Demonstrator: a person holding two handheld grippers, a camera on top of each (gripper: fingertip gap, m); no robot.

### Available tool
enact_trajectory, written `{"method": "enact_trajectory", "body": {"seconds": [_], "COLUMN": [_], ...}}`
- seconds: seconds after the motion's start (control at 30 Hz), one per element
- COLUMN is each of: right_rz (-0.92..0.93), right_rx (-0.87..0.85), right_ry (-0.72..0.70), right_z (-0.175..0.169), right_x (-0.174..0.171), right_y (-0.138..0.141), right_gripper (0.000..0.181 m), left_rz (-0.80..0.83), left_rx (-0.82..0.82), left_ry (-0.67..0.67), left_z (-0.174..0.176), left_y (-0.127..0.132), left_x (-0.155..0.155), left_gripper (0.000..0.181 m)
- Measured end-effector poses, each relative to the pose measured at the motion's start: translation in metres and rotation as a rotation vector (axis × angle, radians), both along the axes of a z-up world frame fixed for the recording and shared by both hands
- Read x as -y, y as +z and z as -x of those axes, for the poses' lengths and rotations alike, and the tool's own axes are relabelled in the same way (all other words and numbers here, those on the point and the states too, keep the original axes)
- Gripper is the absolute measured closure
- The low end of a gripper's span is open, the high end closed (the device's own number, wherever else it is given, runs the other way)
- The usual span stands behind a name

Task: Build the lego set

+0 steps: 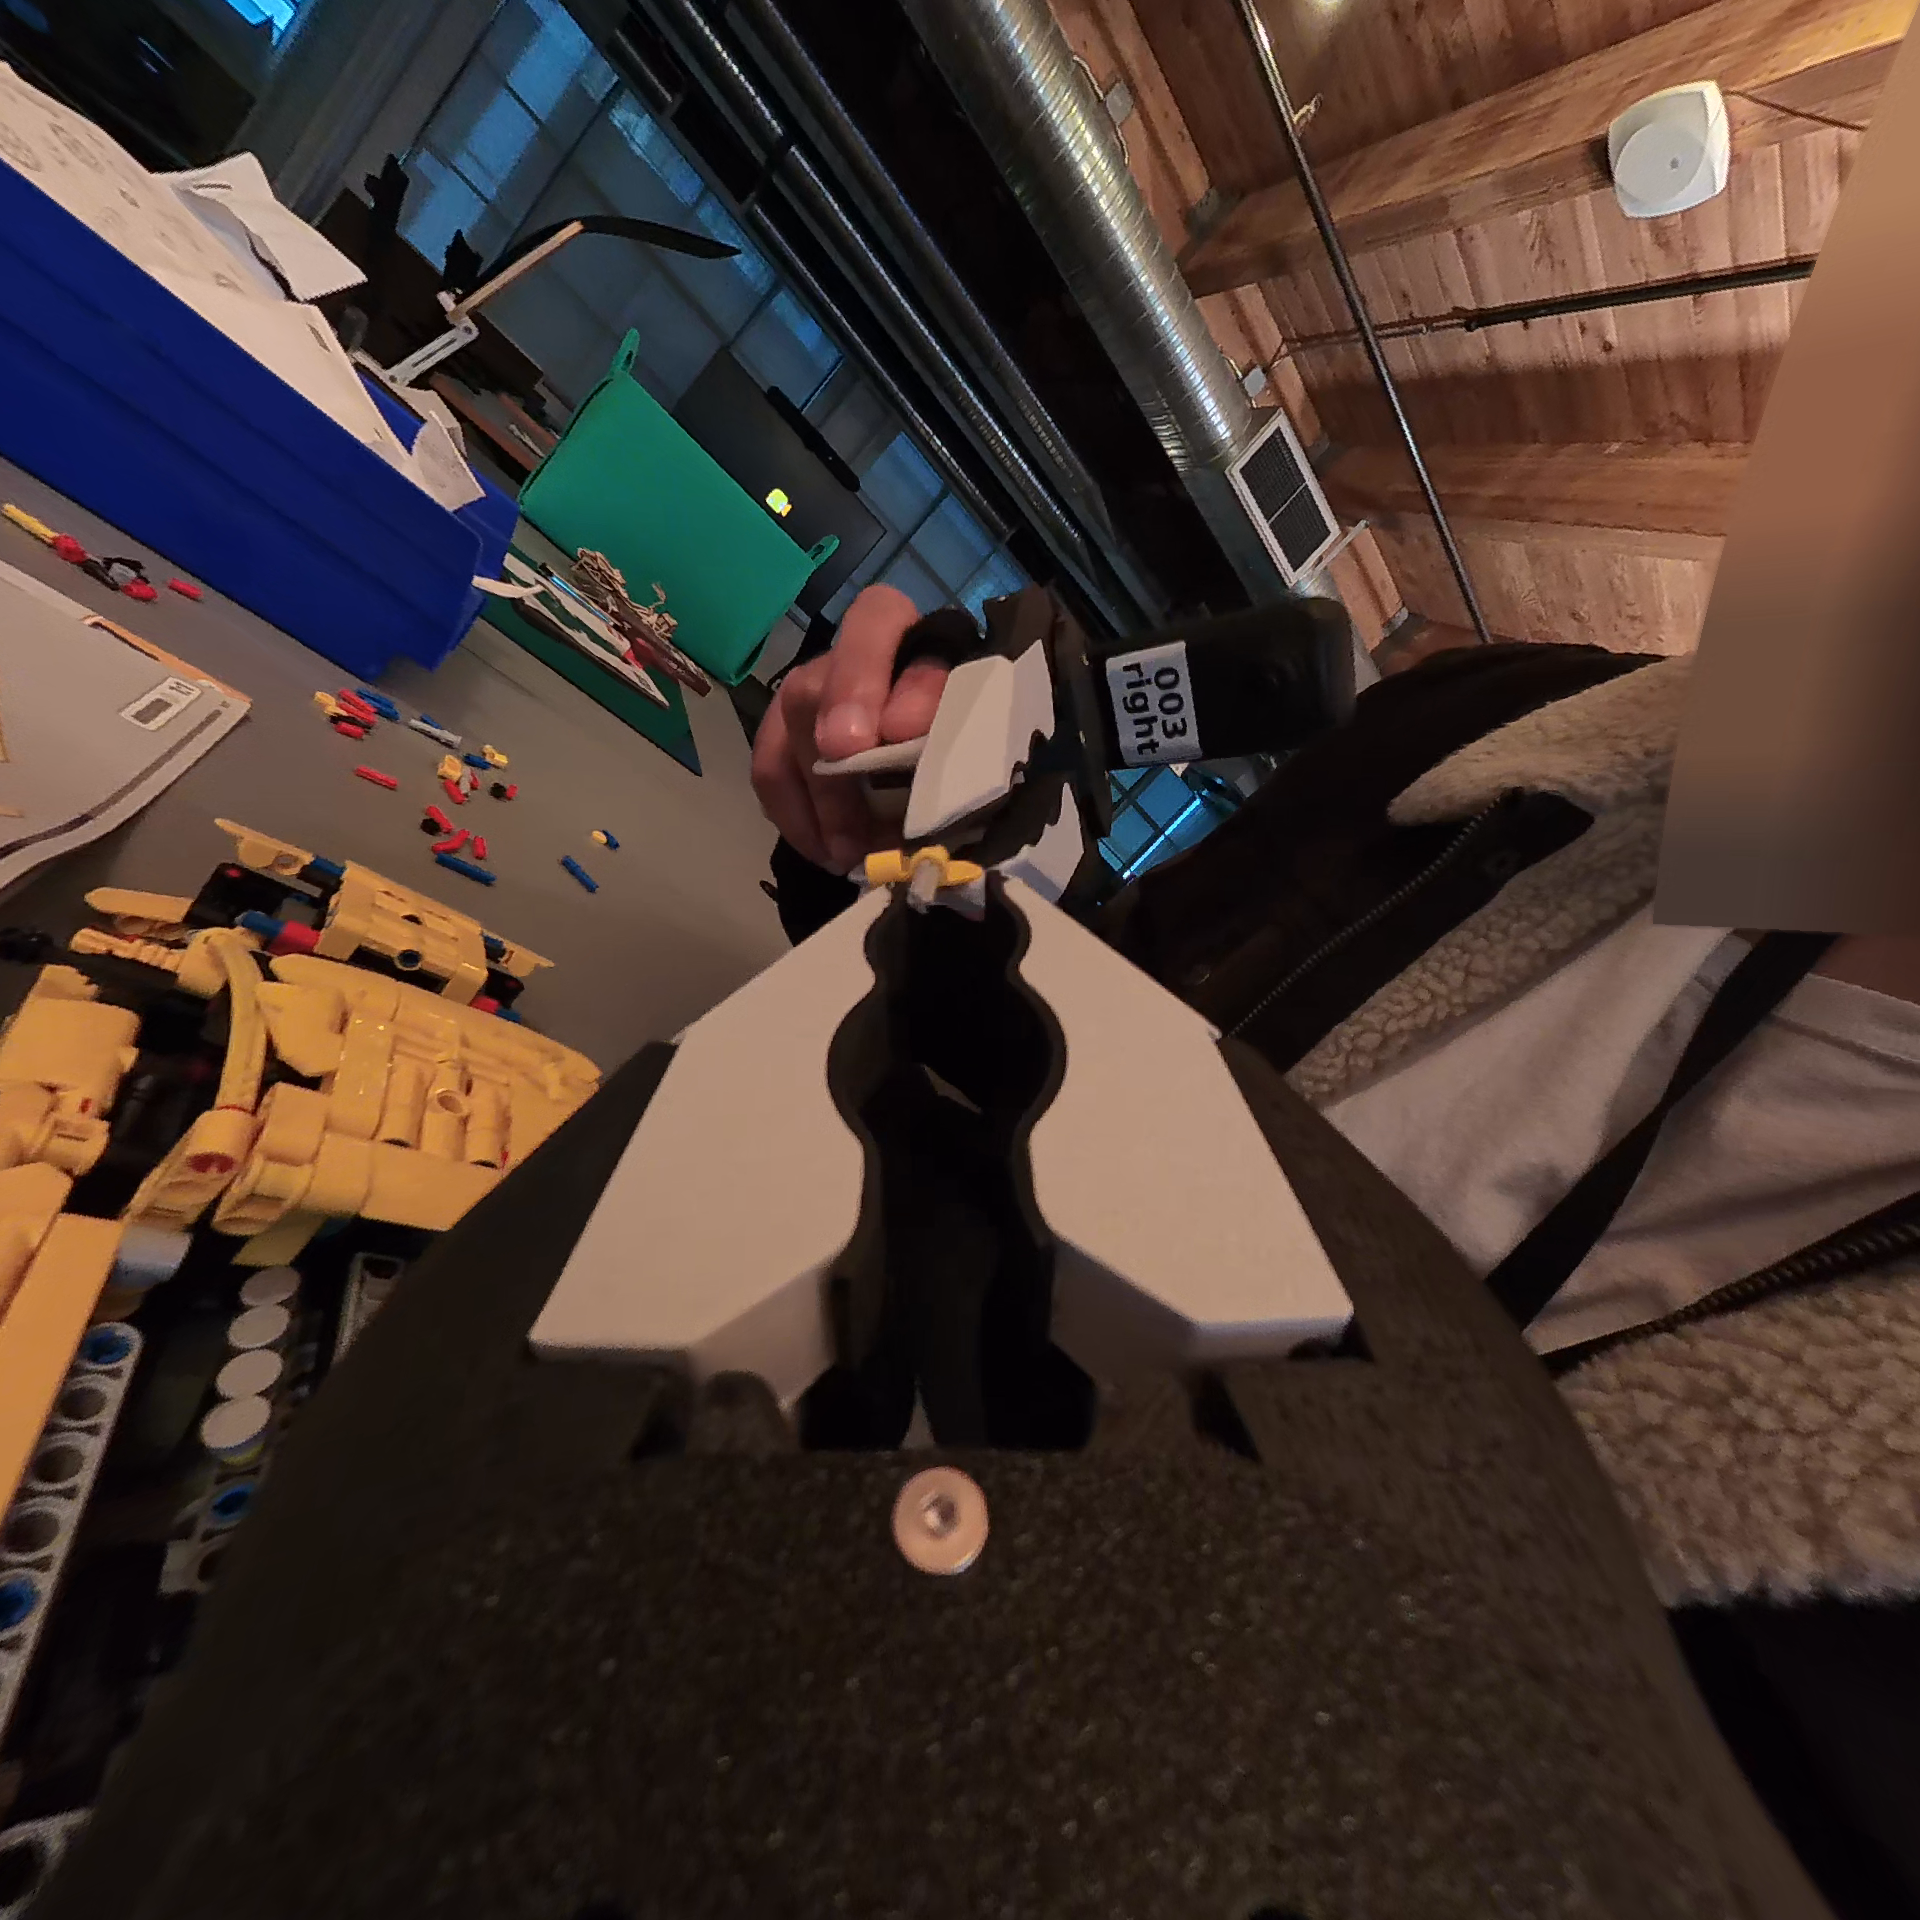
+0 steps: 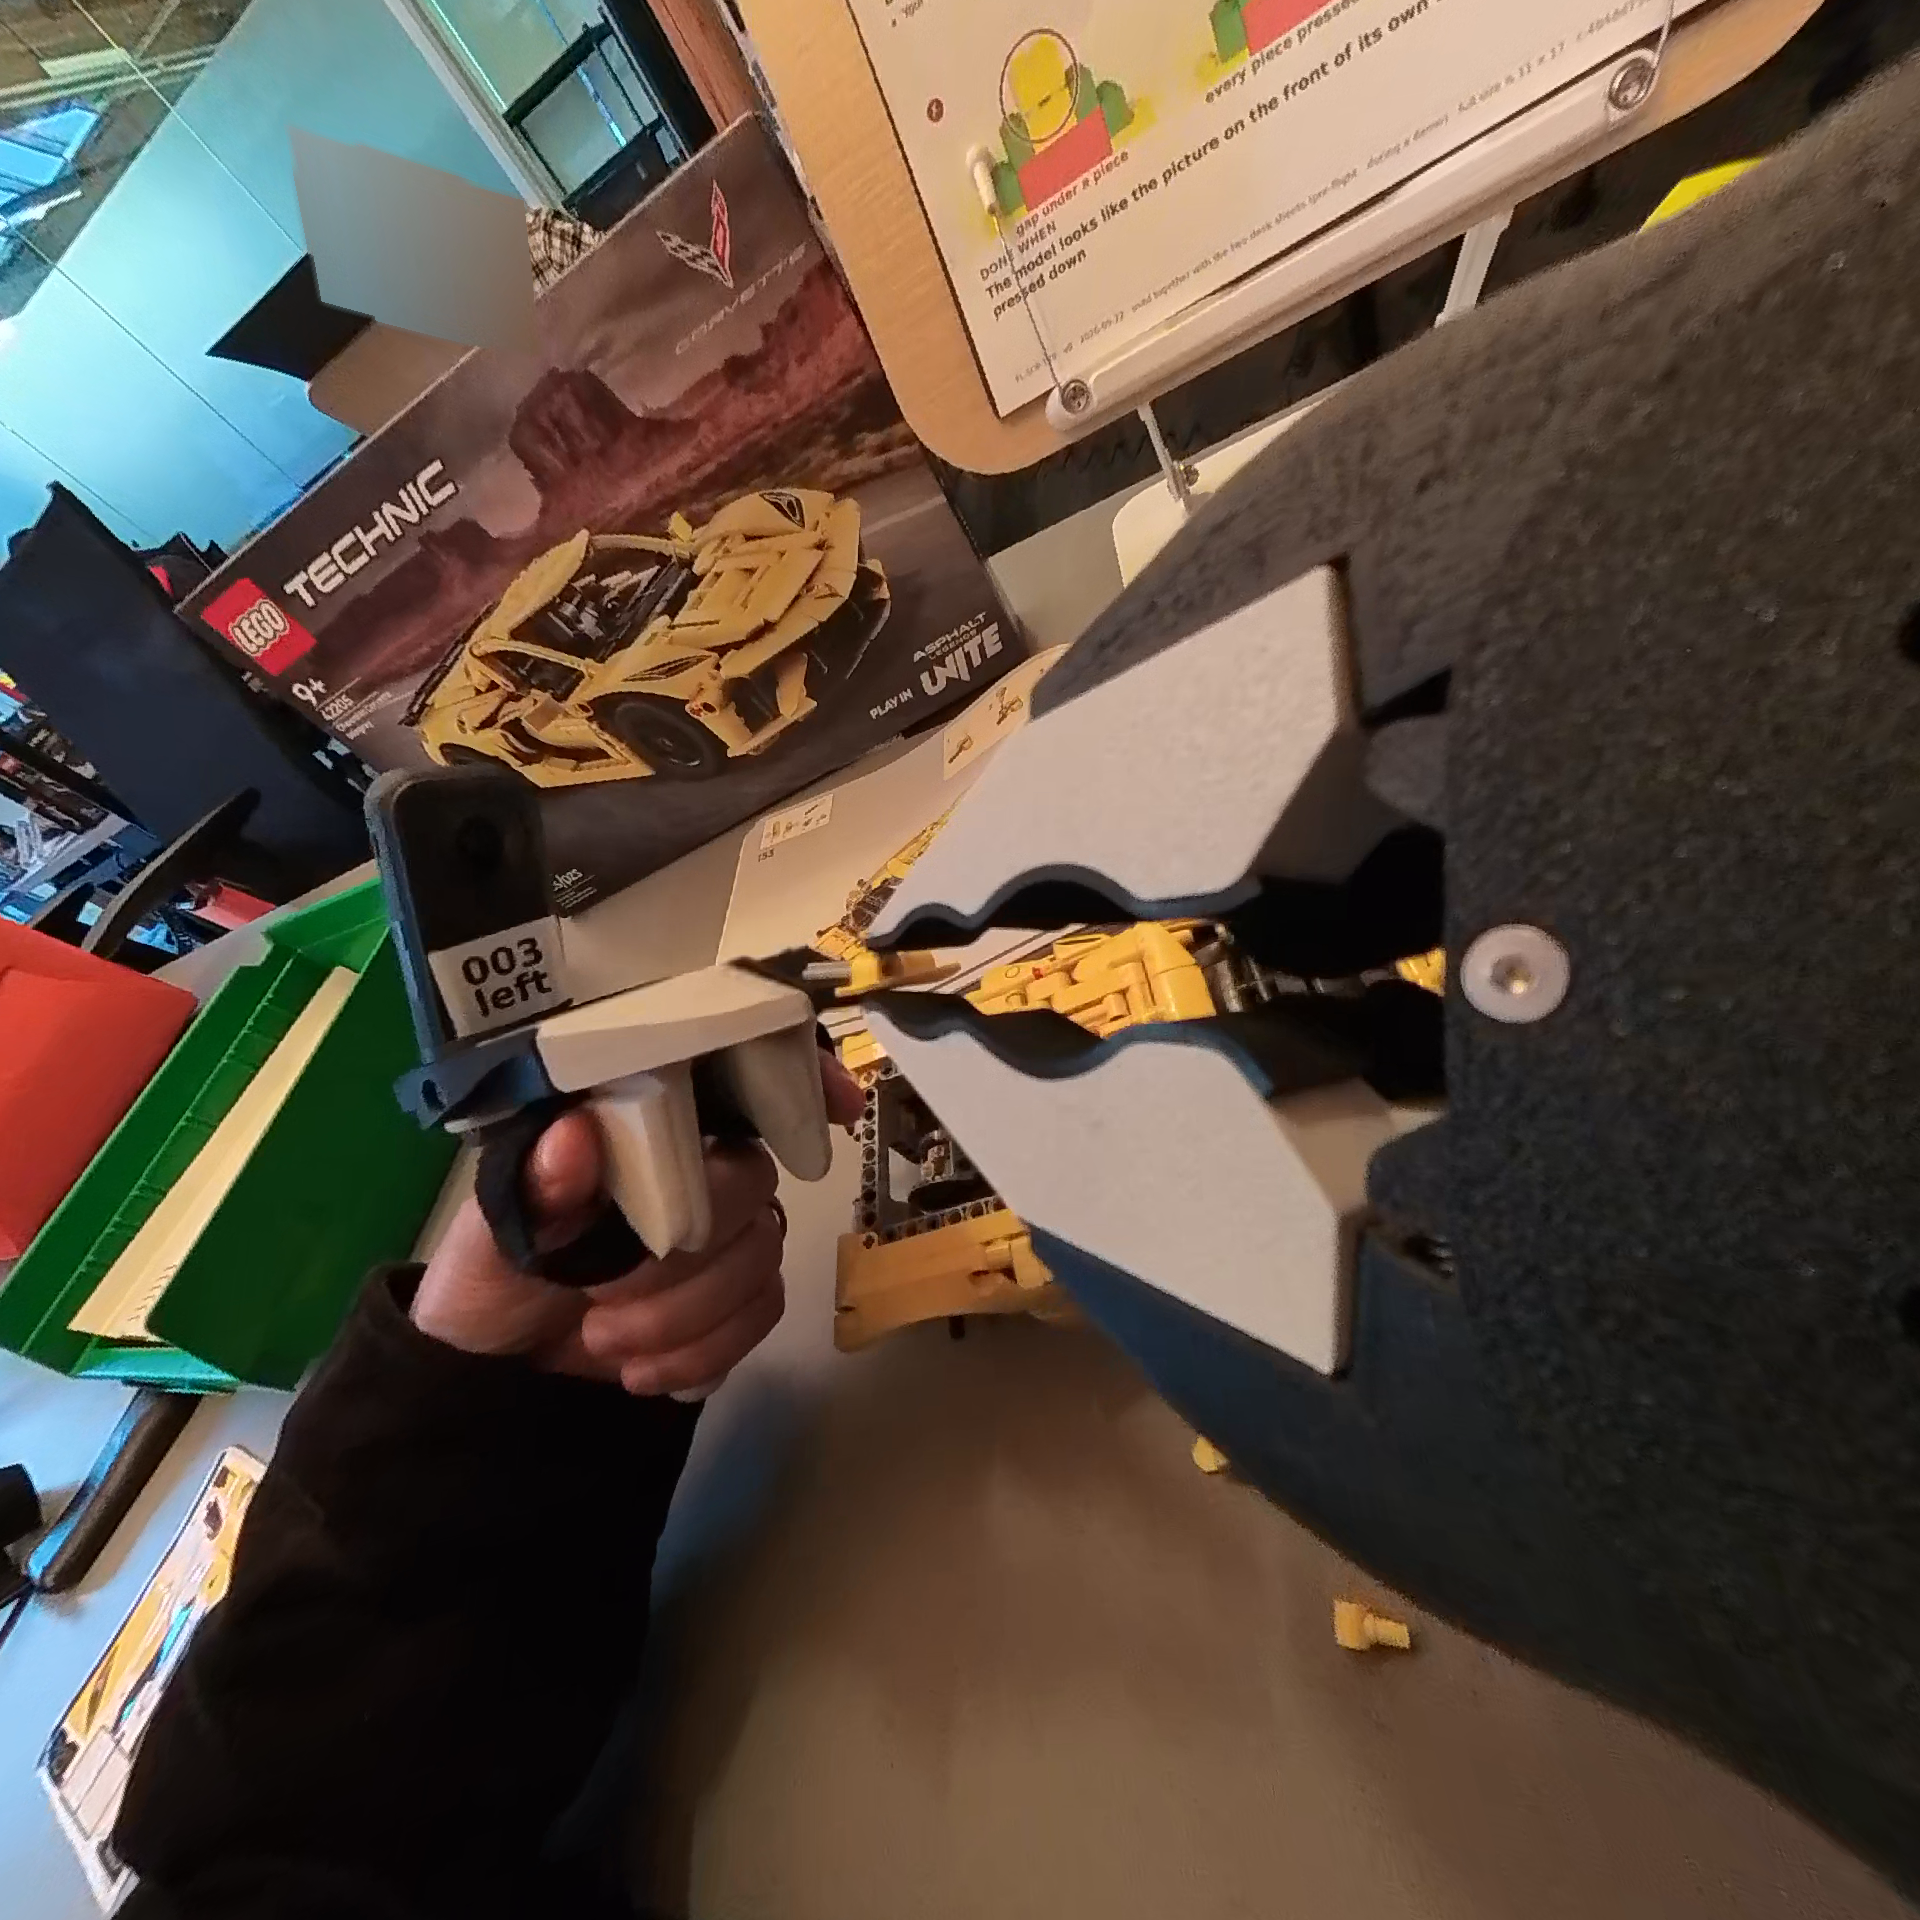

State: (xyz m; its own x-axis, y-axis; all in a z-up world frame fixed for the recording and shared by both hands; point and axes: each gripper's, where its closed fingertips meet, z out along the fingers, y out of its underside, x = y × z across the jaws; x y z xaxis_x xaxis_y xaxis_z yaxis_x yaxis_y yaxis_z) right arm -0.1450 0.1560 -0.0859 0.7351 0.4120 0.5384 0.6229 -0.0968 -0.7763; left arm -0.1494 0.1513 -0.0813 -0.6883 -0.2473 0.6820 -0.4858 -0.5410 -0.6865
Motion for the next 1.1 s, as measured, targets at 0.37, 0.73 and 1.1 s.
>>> {"method": "enact_trajectory", "body": {"seconds": [0.37, 0.73, 1.1], "right_rz": [-0.020, -0.012, 0.036], "right_rx": [0.013, -0.008, -0.117], "right_ry": [0.017, 0.052, 0.082], "right_z": [0.0019, 0.0019, 0.0057], "right_x": [-0.0001, 0.0014, 0.0032], "right_y": [0.0017, 0.0021, 0.0074], "right_gripper": [0.175, 0.175, 0.175], "left_rz": [0.002, -0.003, -0.022], "left_rx": [-0.002, 0.001, 0.077], "left_ry": [0.009, 0.006, 0.031], "left_z": [-0.0002, 0.0002, 0.0028], "left_y": [0.0011, 0.0012, 0.0080], "left_x": [-0.0015, -0.0001, 0.0012], "left_gripper": [0.175, 0.177, 0.178]}}
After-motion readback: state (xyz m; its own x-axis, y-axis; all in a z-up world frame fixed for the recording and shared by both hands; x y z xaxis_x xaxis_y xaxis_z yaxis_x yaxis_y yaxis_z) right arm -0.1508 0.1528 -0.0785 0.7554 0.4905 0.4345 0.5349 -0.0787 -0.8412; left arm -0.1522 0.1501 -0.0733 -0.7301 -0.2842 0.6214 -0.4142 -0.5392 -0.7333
